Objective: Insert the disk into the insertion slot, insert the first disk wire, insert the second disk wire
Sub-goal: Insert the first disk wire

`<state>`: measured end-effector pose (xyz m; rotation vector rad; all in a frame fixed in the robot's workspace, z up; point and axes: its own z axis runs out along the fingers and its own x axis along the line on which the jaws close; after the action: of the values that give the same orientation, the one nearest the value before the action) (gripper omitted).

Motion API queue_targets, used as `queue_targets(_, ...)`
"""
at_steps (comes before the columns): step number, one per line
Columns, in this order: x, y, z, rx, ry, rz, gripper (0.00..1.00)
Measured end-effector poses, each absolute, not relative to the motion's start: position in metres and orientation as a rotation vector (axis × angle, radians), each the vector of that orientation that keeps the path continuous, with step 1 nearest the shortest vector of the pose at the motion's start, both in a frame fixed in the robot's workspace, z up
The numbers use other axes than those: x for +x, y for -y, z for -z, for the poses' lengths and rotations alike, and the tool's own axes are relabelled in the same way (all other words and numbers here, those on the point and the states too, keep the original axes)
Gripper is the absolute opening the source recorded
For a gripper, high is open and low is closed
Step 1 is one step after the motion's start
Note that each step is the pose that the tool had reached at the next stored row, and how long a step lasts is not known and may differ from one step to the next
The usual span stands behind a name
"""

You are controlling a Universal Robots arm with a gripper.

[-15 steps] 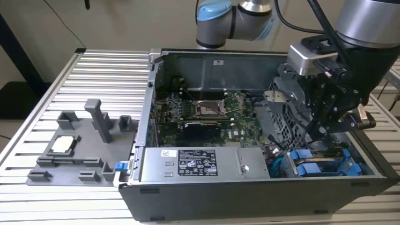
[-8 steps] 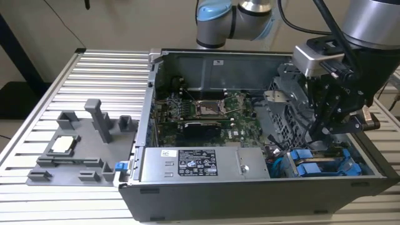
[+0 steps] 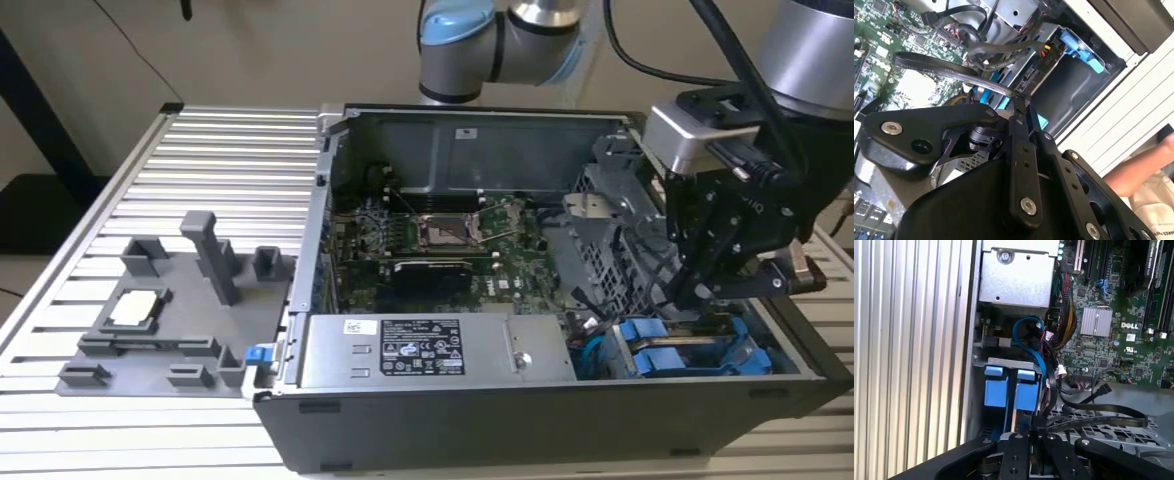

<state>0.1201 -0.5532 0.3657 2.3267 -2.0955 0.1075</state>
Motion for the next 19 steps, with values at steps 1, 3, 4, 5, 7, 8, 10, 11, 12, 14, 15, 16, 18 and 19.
queue_targets(1, 0.121, 0.555, -0.365, 2.323, 2.092, -0.098, 0.16)
queue_targets(3, 0.124, 0.558, -0.364, 2.317, 2.086, -0.081, 0.16)
queue_targets(4, 0.125, 0.559, -0.364, 2.314, 2.082, -0.073, 0.16)
queue_targets(5, 0.126, 0.561, -0.364, 2.311, 2.079, -0.065, 0.16)
queue_targets(7, 0.128, 0.564, -0.363, 2.305, 2.073, -0.049, 0.16)
queue_targets(8, 0.129, 0.565, -0.363, 2.302, 2.070, -0.043, 0.16)
queue_targets(10, 0.130, 0.566, -0.363, 2.300, 2.068, -0.038, 0.16)
queue_targets(11, 0.130, 0.566, -0.363, 2.300, 2.068, -0.038, 0.16)
queue_targets(12, 0.130, 0.566, -0.363, 2.300, 2.069, -0.037, 0.16)
queue_targets(14, 0.130, 0.566, -0.363, 2.308, 2.077, -0.022, 0.16)
queue_targets(15, 0.130, 0.566, -0.363, 2.315, 2.085, -0.006, 0.16)
queue_targets(16, 0.130, 0.566, -0.363, 2.324, 2.095, 0.012, 0.16)
queue_targets(18, 0.130, 0.566, -0.363, 2.340, 2.111, 0.045, 0.16)
queue_targets(19, 0.130, 0.566, -0.363, 2.345, 2.116, 0.055, 0.16)
